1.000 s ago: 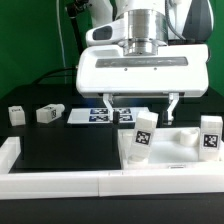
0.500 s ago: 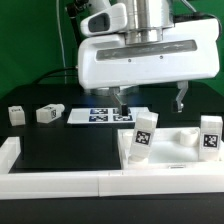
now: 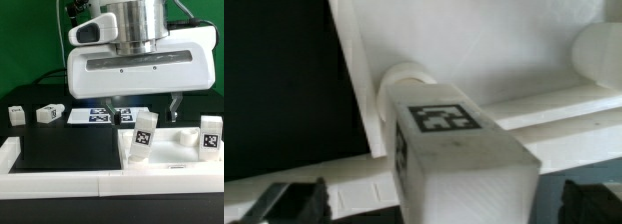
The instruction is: Assemble square table
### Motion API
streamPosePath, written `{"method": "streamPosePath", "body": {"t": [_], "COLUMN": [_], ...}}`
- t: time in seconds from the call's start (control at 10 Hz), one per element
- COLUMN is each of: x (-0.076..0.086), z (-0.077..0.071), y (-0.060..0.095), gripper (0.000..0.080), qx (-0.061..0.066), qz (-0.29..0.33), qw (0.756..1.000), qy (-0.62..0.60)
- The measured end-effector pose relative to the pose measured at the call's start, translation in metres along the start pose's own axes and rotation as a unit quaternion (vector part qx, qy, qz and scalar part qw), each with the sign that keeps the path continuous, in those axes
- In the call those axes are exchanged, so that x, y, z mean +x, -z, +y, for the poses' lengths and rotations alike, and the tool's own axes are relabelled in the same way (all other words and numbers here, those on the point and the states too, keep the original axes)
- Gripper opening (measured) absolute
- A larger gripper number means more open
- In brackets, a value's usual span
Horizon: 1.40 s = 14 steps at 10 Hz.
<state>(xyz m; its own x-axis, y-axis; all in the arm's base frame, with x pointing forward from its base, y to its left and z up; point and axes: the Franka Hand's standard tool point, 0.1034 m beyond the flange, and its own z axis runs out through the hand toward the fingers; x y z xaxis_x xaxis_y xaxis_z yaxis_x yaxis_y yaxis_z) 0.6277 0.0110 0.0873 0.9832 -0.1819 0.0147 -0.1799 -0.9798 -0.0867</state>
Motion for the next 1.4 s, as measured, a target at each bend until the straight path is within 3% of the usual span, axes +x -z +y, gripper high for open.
{"method": "streamPosePath", "body": {"t": [0.3, 0.5, 0.6, 0.7, 1.1, 1.3, 1.4], "x": [0.001, 0.001, 0.002, 0.002, 0.002, -0.001, -0.002], "z": [-0.001, -0.001, 0.001, 0.004, 0.008, 0.009, 0.008], "y": [-0.007, -0.008, -0.008, -0.008, -0.008, -0.009, -0.009], "gripper": [0.0649, 0.0404, 0.0404, 0.03, 0.0298, 0.0298, 0.0298], "qx": [-0.003, -0.003, -0.004, -0.005, -0.003, 0.016, 0.032], "qz": [0.016, 0.016, 0.017, 0.017, 0.019, 0.035, 0.032], "qw": [1.0, 1.0, 0.999, 0.996, 0.976, 0.934, 0.905], "qy": [-0.003, -0.012, -0.032, -0.084, -0.217, -0.354, -0.423]}}
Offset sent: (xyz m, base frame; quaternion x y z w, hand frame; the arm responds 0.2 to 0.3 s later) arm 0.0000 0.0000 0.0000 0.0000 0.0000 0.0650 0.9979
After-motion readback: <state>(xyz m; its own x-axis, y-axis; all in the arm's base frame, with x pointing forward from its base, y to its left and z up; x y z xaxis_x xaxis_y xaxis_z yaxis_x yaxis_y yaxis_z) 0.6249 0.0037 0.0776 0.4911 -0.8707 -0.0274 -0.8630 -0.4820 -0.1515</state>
